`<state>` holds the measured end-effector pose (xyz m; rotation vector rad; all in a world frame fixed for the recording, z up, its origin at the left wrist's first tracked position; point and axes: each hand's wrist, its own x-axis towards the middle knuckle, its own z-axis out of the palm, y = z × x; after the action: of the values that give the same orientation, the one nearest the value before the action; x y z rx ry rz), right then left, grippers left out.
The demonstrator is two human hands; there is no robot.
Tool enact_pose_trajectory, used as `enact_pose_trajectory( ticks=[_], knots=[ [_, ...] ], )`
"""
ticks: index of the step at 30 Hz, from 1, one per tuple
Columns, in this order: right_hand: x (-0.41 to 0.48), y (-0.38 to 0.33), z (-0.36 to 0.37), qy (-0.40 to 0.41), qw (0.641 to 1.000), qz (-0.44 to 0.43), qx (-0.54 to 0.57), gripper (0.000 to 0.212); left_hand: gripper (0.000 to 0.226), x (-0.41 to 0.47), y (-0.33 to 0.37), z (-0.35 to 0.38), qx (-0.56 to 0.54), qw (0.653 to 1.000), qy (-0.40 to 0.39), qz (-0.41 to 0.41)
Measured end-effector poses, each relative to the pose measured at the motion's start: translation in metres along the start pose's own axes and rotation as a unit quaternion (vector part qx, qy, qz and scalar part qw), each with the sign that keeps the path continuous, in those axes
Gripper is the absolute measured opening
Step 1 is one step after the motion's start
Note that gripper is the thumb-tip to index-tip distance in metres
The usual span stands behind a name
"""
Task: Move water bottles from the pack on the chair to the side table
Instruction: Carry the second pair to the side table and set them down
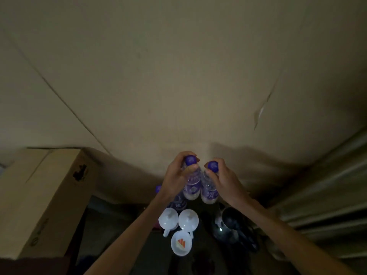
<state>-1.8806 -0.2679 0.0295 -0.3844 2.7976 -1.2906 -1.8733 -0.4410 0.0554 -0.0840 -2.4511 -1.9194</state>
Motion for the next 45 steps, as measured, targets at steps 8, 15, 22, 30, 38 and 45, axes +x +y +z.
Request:
enact_pose_trajectory(
  ticks=[8,15,22,30,38,45],
  knots=[
    [0.005,0.083,0.056,-0.033,0.999,0.038,-0.012,0.026,0.03,0.016,-0.097,0.017,0.092,0.992,-0.082,-0.035],
    [-0.001,0.121,0.088,-0.061,0.996,0.056,0.02,0.017,0.035,0.017,-0.135,0.024,0.194,0.967,-0.165,-0.032],
    [-0.003,0.136,0.098,-0.08,0.995,0.047,0.039,0.015,0.029,0.019,-0.154,0.028,0.242,0.951,-0.189,-0.037],
    [0.002,0.151,0.107,-0.09,0.993,0.039,0.058,0.016,0.033,0.026,-0.159,0.025,0.299,0.927,-0.226,-0.015],
    [-0.004,0.148,0.111,-0.091,0.993,0.05,0.061,0.019,0.043,0.024,-0.159,0.013,0.437,0.851,-0.281,0.073],
    [-0.006,0.146,0.105,-0.095,0.994,0.031,0.045,0.022,0.042,0.018,-0.162,0.013,0.464,0.838,-0.258,0.128]
  ],
)
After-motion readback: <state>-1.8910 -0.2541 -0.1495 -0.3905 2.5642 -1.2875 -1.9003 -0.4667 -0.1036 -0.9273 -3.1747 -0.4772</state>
